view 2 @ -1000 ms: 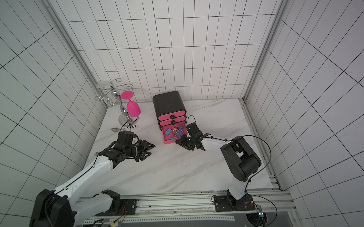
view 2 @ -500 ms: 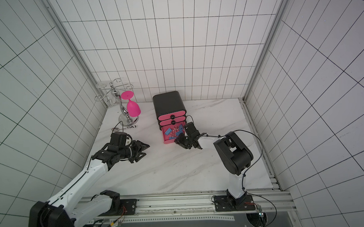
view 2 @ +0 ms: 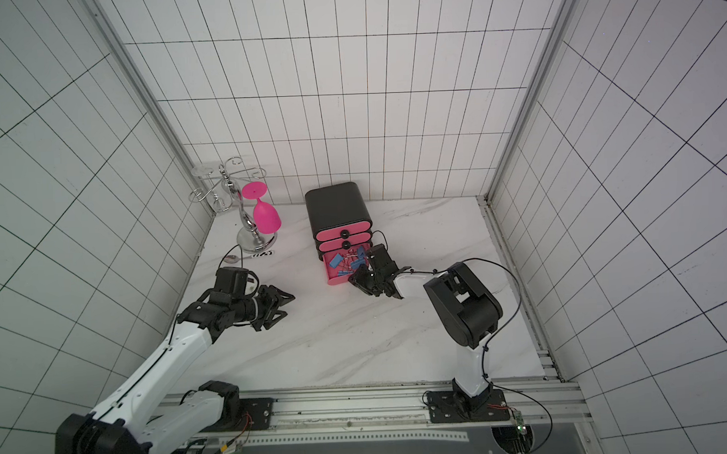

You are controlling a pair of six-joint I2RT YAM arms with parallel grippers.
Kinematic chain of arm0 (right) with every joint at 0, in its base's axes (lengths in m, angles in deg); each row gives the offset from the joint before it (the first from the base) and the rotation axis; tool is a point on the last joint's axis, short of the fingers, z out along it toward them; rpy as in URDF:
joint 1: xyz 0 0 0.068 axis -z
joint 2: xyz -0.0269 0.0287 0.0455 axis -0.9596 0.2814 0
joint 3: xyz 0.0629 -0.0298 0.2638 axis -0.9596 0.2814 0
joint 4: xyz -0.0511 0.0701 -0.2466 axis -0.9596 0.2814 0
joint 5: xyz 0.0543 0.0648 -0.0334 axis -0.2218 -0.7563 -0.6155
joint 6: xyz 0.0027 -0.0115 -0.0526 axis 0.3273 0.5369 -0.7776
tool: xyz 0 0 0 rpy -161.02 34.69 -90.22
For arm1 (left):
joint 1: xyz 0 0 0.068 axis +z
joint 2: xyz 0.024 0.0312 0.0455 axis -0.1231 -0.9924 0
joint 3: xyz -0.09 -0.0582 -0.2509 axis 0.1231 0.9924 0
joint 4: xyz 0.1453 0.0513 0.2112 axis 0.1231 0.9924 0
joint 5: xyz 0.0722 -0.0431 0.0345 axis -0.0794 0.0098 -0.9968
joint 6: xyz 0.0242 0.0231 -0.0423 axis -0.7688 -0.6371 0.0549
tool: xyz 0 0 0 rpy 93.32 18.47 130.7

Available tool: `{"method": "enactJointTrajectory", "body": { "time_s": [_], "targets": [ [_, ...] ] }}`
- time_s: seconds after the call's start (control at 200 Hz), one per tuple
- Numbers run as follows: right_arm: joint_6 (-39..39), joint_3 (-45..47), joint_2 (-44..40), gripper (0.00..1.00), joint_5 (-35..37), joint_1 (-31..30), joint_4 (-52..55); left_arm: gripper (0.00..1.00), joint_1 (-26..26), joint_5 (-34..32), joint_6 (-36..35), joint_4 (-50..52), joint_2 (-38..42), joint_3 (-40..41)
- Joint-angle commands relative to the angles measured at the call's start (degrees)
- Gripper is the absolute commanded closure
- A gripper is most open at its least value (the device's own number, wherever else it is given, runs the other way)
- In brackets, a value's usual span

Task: Put the binder clips in the drawer according to color
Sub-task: Close the drawer in the storage box.

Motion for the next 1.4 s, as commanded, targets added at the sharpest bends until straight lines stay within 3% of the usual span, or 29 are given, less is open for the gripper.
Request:
{"method": "enactJointTrajectory", "body": {
  "time_s": [0.0,0.49,0.815,1.02,1.259,1.394],
  "targets": [
    [0.2,-3.0,-1.3,0.69,2.0,1.2,-0.7,0.43,0.4,0.7,-1.3,0.7,1.0,-1.3],
    [3.9,-11.6,6.1,0.69,0.2,3.9,-2.5,0.43,1.5,1.0,-1.3,1.7,2.5,-1.0],
    [13.4,-15.2,12.4,0.69,2.7,5.8,-10.9,0.43,1.9,1.0,-1.4,1.9,2.5,-1.1],
    [17.0,-15.6,13.7,0.61,5.7,6.2,-15.1,0.43,2.4,1.4,-1.6,1.9,2.3,-1.0],
    [23.9,-14.4,17.1,0.58,7.9,6.3,-24.2,0.43,2.8,1.6,-1.8,2.2,2.2,-1.1],
    [23.4,-14.0,16.5,0.57,7.4,6.3,-24.0,0.42,3.0,1.1,-2.1,2.9,2.7,-1.2]
  ]
}}
